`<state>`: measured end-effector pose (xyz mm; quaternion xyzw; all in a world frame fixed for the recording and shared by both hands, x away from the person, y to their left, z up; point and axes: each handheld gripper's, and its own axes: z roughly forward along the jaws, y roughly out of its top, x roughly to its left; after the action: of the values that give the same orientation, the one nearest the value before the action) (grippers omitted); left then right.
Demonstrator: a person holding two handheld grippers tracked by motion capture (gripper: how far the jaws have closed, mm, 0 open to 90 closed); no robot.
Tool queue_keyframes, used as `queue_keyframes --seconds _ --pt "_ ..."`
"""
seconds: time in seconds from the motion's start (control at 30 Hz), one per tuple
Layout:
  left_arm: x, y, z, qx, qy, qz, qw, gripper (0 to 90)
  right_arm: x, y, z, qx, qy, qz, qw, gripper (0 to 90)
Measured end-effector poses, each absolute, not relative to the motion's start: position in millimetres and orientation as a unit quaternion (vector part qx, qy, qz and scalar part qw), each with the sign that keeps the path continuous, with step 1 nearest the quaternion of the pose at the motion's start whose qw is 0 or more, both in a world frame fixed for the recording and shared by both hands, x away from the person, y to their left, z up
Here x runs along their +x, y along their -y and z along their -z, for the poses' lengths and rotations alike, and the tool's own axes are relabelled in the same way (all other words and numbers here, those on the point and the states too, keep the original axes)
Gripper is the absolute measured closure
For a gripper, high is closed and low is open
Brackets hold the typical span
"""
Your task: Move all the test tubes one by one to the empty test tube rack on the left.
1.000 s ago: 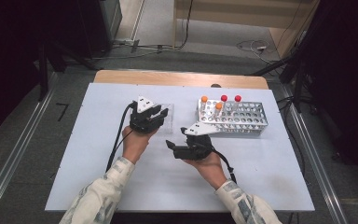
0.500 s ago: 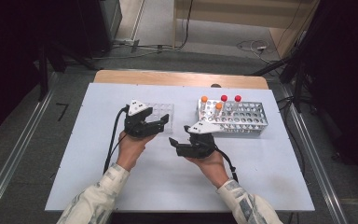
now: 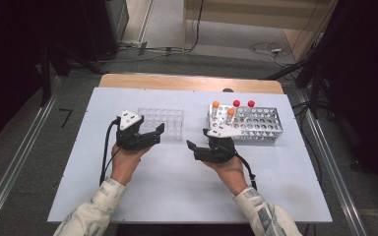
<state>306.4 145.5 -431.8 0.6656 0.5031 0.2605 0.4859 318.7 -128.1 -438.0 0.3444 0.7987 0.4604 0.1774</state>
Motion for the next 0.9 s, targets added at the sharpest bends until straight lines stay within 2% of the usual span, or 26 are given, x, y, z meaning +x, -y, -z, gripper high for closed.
queue_keyframes --seconds 0.4,0.67,0.9 --pt "304 -150 435 0.662 -0.509 -0.267 0.481 20.7 335 162 427 0.382 -0.773 -0.457 0.217 27.3" --pt "304 -150 435 0.661 -0.510 -0.267 0.482 20.7 349 189 428 0.422 -0.753 -0.444 0.238 29.1" --pt "305 -150 435 0.661 -0.510 -0.266 0.482 20.8 362 195 435 0.442 -0.745 -0.431 0.255 31.7"
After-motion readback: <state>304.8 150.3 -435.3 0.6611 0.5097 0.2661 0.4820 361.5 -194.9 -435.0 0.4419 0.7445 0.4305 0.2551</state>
